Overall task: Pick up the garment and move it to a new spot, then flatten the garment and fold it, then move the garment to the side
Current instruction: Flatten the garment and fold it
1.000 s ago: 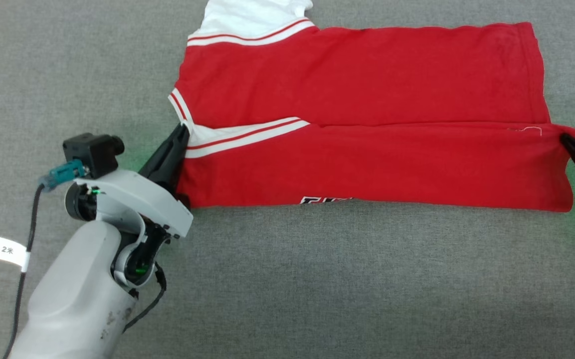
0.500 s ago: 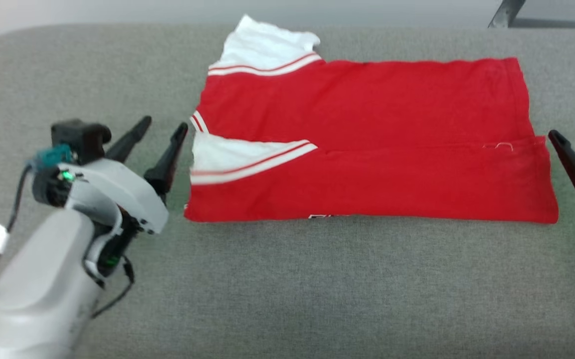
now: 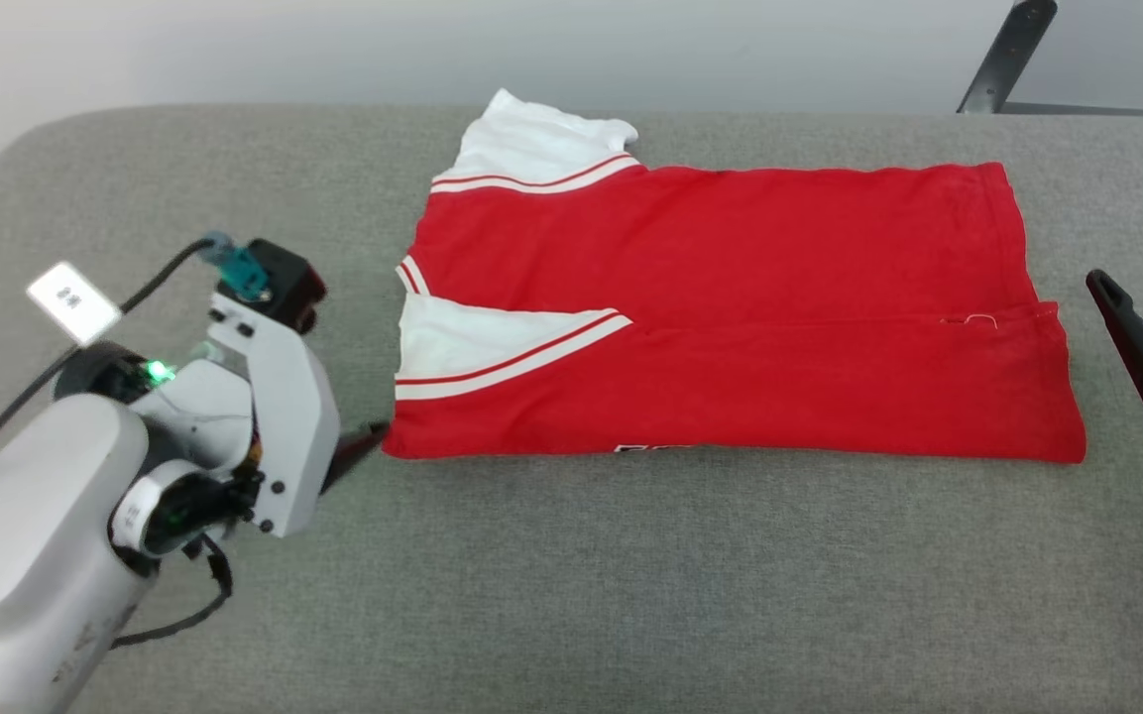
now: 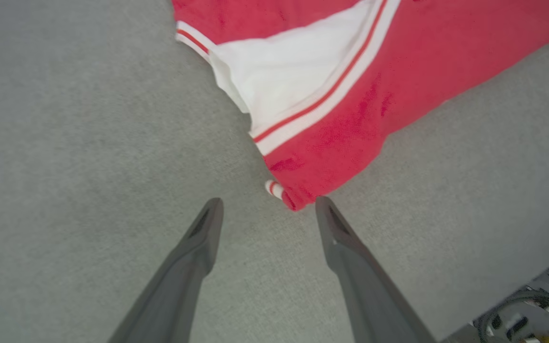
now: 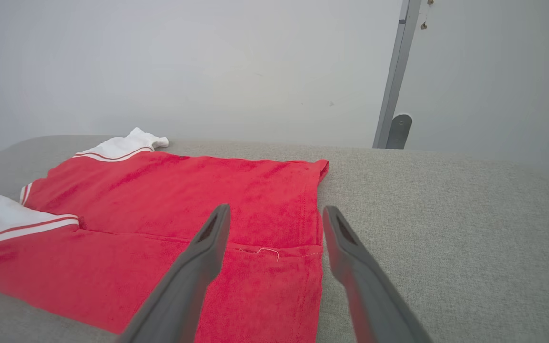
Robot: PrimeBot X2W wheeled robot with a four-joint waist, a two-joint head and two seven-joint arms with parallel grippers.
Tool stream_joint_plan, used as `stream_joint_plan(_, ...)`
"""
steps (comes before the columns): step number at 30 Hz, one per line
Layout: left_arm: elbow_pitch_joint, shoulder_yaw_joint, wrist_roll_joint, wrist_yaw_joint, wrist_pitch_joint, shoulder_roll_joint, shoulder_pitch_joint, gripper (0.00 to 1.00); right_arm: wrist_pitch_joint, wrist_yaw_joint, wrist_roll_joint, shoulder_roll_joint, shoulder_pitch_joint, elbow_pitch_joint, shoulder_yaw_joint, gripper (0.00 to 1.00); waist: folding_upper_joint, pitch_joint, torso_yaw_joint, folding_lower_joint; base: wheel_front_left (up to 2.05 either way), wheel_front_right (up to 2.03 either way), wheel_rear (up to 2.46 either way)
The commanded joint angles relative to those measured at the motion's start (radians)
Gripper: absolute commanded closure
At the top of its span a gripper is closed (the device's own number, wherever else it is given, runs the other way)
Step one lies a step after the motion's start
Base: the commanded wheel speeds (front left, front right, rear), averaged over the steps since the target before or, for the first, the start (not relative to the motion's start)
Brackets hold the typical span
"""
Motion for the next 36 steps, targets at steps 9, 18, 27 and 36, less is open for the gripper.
stream_joint_plan(9,-0.005,0.011,-0.111,0.094,0.168,-0.044,-0.04,0.0,0.021,-0.001,-0.02,0.027,-0.007,-0.053,-0.029,0.0,-0.0001,0.072,-0.054,0.0,0.0,0.0,0.0)
stream_joint_plan(18,0.138,0.005,-0.124,0.077,0.162,-0.073,-0.046,0.0,0.029,-0.001,-0.031,0.03,-0.02,-0.072,-0.057,0.0,-0.0001,0.137,-0.094,0.0,0.0,0.0,0.0)
stream_joint_plan(27,0.233,-0.021,-0.141,0.048,0.133,-0.138,-0.019,1.0,0.097,-0.001,-0.017,0.016,0.003,-0.079,-0.052,0.0,-0.0001,0.147,-0.102,0.0,0.0,0.0,0.0)
stream_joint_plan(36,0.248,-0.033,-0.13,0.017,0.109,-0.153,-0.027,1.0,0.459,-0.001,-0.006,-0.077,-0.031,-0.117,0.08,0.0,-0.0001,0.148,-0.08,0.0,0.0,0.0,0.0)
